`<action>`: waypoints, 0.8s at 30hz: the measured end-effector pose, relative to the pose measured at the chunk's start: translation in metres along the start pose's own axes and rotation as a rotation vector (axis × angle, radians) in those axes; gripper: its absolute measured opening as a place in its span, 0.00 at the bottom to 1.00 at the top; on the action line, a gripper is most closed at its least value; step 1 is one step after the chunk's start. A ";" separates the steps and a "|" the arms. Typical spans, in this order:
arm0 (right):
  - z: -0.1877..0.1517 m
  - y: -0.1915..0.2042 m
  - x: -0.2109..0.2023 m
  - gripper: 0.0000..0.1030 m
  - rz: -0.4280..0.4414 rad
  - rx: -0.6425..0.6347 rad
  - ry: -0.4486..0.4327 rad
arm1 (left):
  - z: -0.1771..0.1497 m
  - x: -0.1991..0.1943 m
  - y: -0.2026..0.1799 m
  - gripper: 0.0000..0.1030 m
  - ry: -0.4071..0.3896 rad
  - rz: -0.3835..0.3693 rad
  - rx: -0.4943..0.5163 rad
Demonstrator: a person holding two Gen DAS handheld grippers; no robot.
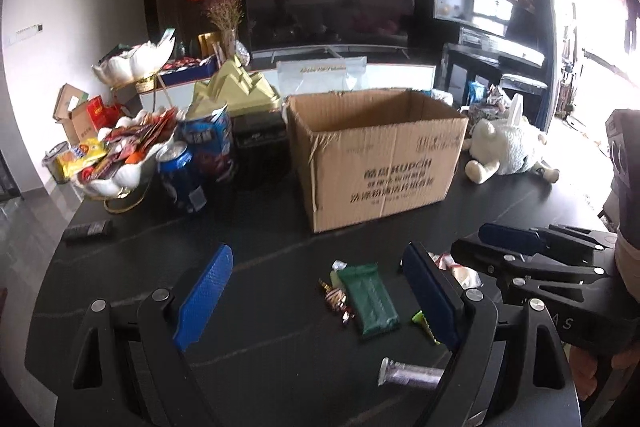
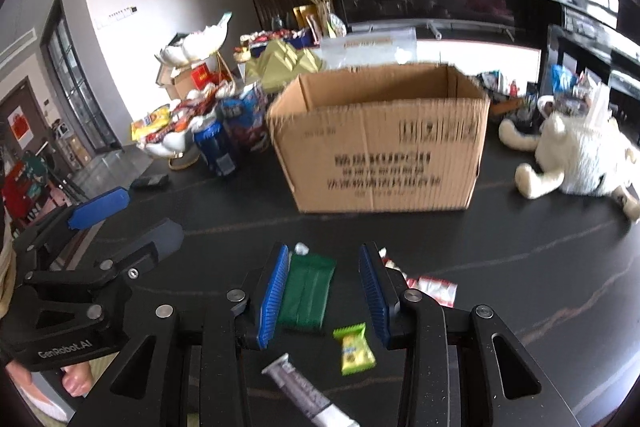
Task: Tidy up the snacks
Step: 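Reach the right tool to the yellow-green packet while the left tool grasps the wrapped chocolate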
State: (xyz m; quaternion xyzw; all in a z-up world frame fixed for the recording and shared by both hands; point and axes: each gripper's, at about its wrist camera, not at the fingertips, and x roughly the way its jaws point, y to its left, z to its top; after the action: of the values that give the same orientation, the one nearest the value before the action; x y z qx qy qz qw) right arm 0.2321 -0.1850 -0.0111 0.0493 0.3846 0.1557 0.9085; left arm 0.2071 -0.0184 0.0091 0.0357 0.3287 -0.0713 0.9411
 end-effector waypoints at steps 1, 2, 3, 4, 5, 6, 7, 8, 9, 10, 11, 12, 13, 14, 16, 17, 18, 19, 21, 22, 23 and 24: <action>-0.005 0.000 0.003 0.37 0.002 0.000 0.013 | -0.005 0.001 0.000 0.85 0.006 0.003 0.002; -0.008 0.001 0.006 0.37 0.004 -0.001 0.025 | -0.009 0.003 0.001 0.85 0.014 0.008 0.005; -0.012 0.001 0.010 0.37 0.005 -0.001 0.039 | -0.013 0.006 0.001 0.85 0.021 0.010 0.009; -0.017 0.001 0.014 0.37 0.004 0.000 0.057 | -0.016 0.008 0.001 0.85 0.029 0.013 0.011; -0.020 0.001 0.018 0.37 0.003 0.004 0.071 | -0.019 0.011 0.002 0.85 0.038 0.015 0.011; -0.024 0.000 0.021 0.37 0.002 0.009 0.085 | -0.023 0.014 0.002 0.84 0.048 0.012 0.010; -0.030 -0.001 0.026 0.37 -0.001 0.016 0.100 | -0.027 0.019 0.003 0.83 0.059 0.013 0.011; -0.033 -0.002 0.029 0.37 -0.005 0.019 0.110 | -0.031 0.021 0.002 0.82 0.065 0.015 0.012; -0.037 -0.003 0.032 0.37 -0.008 0.021 0.121 | -0.034 0.025 0.002 0.82 0.070 0.014 0.015; -0.041 -0.004 0.035 0.37 -0.011 0.023 0.131 | -0.039 0.028 0.001 0.81 0.075 0.016 0.018; -0.046 -0.005 0.039 0.37 -0.018 0.027 0.145 | -0.042 0.031 0.000 0.80 0.084 0.016 0.020; -0.049 -0.007 0.041 0.37 -0.020 0.029 0.151 | -0.045 0.034 0.000 0.79 0.091 0.013 0.021; -0.053 -0.008 0.044 0.37 -0.023 0.032 0.163 | -0.047 0.036 -0.001 0.79 0.095 0.009 0.023; -0.056 -0.010 0.047 0.37 -0.024 0.037 0.173 | -0.050 0.039 -0.001 0.78 0.101 0.007 0.024; -0.060 -0.011 0.051 0.37 -0.024 0.040 0.186 | -0.053 0.043 -0.002 0.78 0.107 0.006 0.026; -0.063 -0.012 0.054 0.37 -0.023 0.040 0.198 | -0.054 0.045 -0.002 0.78 0.114 0.003 0.024; -0.065 -0.012 0.057 0.37 -0.022 0.040 0.207 | -0.056 0.048 -0.002 0.77 0.123 -0.001 0.022; -0.067 -0.012 0.060 0.37 -0.022 0.039 0.217 | -0.058 0.052 -0.001 0.76 0.133 -0.005 0.016; -0.070 -0.012 0.065 0.37 -0.027 0.029 0.231 | -0.060 0.057 0.000 0.75 0.153 -0.016 0.006; -0.070 -0.013 0.067 0.37 -0.031 0.026 0.234 | -0.061 0.059 0.001 0.74 0.160 -0.020 0.002; -0.071 -0.013 0.069 0.37 -0.036 0.023 0.237 | -0.062 0.062 0.001 0.74 0.168 -0.025 -0.002; -0.071 -0.013 0.070 0.37 -0.038 0.019 0.237 | -0.063 0.064 0.001 0.74 0.172 -0.027 -0.002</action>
State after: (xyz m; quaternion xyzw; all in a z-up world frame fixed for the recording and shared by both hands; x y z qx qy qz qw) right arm 0.2305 -0.1770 -0.1107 0.0316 0.4916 0.1394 0.8590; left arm 0.2181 -0.0168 -0.0797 0.0363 0.4088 -0.0804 0.9084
